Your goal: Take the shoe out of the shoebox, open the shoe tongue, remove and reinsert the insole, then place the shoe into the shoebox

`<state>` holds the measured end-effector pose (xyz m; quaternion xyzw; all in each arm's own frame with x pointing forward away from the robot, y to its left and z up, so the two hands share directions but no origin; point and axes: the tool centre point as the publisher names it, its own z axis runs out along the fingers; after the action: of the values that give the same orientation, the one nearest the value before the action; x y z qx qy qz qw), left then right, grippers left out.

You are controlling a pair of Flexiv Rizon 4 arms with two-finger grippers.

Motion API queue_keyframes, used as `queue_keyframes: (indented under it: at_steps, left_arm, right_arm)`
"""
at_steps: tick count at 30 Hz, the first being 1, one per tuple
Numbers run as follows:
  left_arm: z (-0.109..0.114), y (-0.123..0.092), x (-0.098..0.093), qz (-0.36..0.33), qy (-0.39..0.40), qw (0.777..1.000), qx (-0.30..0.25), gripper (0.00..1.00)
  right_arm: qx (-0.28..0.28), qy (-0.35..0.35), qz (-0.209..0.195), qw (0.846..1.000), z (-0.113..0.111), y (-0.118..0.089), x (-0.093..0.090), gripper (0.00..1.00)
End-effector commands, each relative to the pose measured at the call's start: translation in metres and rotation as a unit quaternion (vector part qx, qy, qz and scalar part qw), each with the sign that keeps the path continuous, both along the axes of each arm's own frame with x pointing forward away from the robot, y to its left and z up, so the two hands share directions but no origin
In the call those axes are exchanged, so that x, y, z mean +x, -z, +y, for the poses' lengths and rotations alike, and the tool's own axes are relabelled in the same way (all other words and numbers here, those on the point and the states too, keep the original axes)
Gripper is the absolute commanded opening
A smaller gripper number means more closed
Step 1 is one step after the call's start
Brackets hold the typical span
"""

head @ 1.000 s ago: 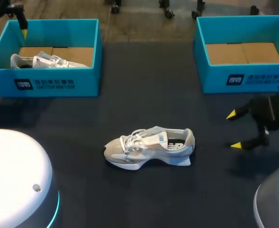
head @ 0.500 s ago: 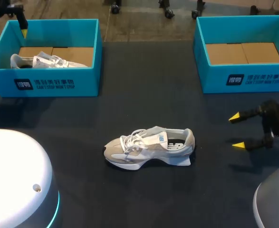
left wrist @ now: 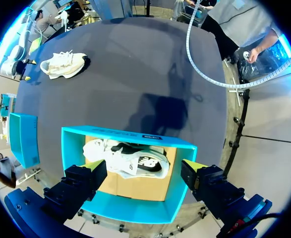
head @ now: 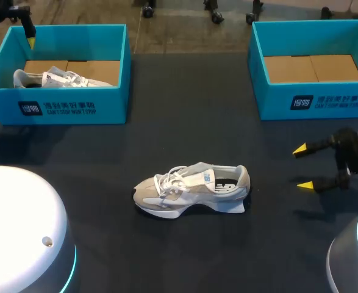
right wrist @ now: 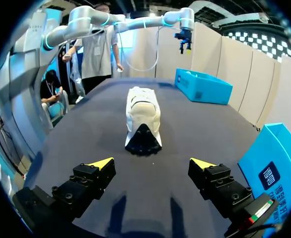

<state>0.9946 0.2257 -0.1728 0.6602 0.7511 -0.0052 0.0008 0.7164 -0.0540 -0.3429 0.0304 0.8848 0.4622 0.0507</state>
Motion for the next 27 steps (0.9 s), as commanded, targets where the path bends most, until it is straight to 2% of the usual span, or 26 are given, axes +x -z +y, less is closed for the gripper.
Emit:
queue_keyframes:
  at_steps: [1, 13, 15, 27]
  left_arm:
    - [0.0, 0.0, -0.002, -0.002, 0.0, 1.0, 0.001, 1.0]
    - [0.0, 0.0, -0.002, -0.002, 0.0, 1.0, 0.001, 1.0]
    - [0.0, 0.0, -0.002, -0.002, 0.0, 1.0, 0.001, 1.0]
    - [0.0, 0.0, -0.002, -0.002, 0.0, 1.0, 0.001, 1.0]
  right_arm:
    - [-0.001, 0.0, -0.001, 1.0, 0.001, 0.0, -0.001, 1.0]
    - [-0.001, 0.0, -0.001, 1.0, 0.001, 0.0, -0.001, 1.0]
    - [0.004, -0.001, 0.007, 1.0, 0.006, 0.005, 0.002, 1.0]
    - [0.01, -0.021, -0.005, 1.0, 0.05, 0.029, 0.016, 1.0]
